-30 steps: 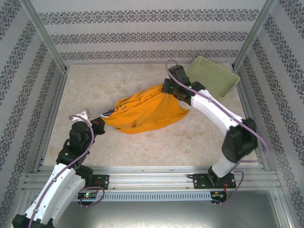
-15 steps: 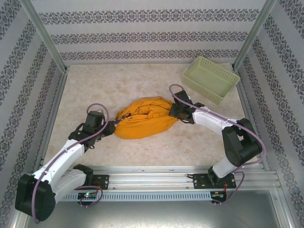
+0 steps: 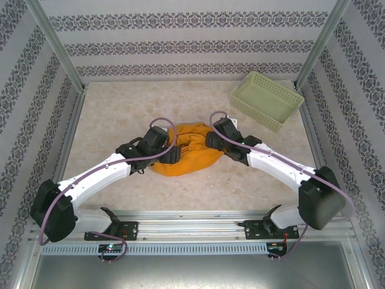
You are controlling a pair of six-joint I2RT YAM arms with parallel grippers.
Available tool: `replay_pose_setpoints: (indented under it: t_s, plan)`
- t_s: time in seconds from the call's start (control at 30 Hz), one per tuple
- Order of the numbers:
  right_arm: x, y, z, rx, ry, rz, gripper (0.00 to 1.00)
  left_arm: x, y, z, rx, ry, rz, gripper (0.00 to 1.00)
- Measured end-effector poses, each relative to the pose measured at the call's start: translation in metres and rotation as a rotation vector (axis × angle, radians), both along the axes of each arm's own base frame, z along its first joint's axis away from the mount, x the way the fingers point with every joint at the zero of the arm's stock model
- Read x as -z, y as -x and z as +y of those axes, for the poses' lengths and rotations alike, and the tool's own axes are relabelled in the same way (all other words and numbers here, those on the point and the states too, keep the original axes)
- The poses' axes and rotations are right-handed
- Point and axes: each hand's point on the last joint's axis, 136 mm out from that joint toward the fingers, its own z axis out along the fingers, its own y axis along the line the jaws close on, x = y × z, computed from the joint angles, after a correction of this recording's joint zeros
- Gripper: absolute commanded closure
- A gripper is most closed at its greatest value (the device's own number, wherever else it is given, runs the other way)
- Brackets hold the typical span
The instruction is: Fold the inside-out t-shirt
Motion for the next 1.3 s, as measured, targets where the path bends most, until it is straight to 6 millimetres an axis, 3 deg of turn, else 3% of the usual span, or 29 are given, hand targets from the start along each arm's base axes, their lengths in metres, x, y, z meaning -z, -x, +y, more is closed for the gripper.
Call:
replay_pose_setpoints:
  t_s: [0.13, 0.2, 0.27, 0.33, 0.4, 0.47, 0.57, 0.73, 0.83, 0.93, 1.03, 1.1, 1.3]
  plan:
    - [-0.012, -0.002, 0.029, -0.076, -0.082, -0.027, 0.24, -0.005, -0.003, 0.015, -0.069, -0.026, -0.042, 0.11]
    - [-0.007, -0.004, 0.047, -0.11, -0.09, -0.005, 0.25, -0.014, 0.002, 0.031, -0.129, -0.008, -0.111, 0.09]
    - [-0.001, -0.012, 0.071, -0.14, -0.083, 0.017, 0.27, -0.024, 0.02, 0.053, -0.172, 0.03, -0.183, 0.08]
    - [0.008, -0.022, 0.093, -0.162, -0.072, 0.036, 0.32, -0.04, 0.032, 0.067, -0.199, 0.081, -0.254, 0.08]
    - [0.02, -0.025, 0.103, -0.164, -0.057, 0.065, 0.41, -0.06, 0.035, 0.072, -0.21, 0.124, -0.313, 0.08]
    - [0.029, -0.026, 0.099, -0.158, -0.033, 0.087, 0.54, -0.062, 0.032, 0.067, -0.198, 0.13, -0.307, 0.11]
    - [0.032, -0.028, 0.086, -0.127, -0.018, 0.107, 0.72, -0.048, 0.028, 0.049, -0.146, 0.123, -0.251, 0.1]
    - [0.011, -0.028, 0.076, -0.104, -0.072, 0.057, 0.94, -0.02, 0.022, 0.009, -0.037, 0.146, -0.169, 0.08]
    - [0.0, -0.022, 0.074, -0.107, -0.135, 0.036, 1.0, -0.004, 0.012, -0.007, -0.007, 0.129, -0.119, 0.08]
    - [-0.002, -0.017, 0.077, -0.121, -0.176, 0.031, 0.99, 0.012, -0.002, -0.025, 0.018, 0.104, -0.067, 0.11]
    - [-0.001, -0.015, 0.079, -0.131, -0.186, 0.037, 0.74, 0.023, -0.012, -0.034, 0.023, 0.086, -0.045, 0.11]
    - [-0.001, -0.015, 0.079, -0.129, -0.191, 0.036, 0.64, 0.029, -0.014, -0.037, 0.027, 0.079, -0.035, 0.12]
    - [0.019, -0.018, 0.081, -0.118, -0.166, 0.078, 0.61, 0.049, -0.019, -0.043, 0.038, 0.057, -0.004, 0.28]
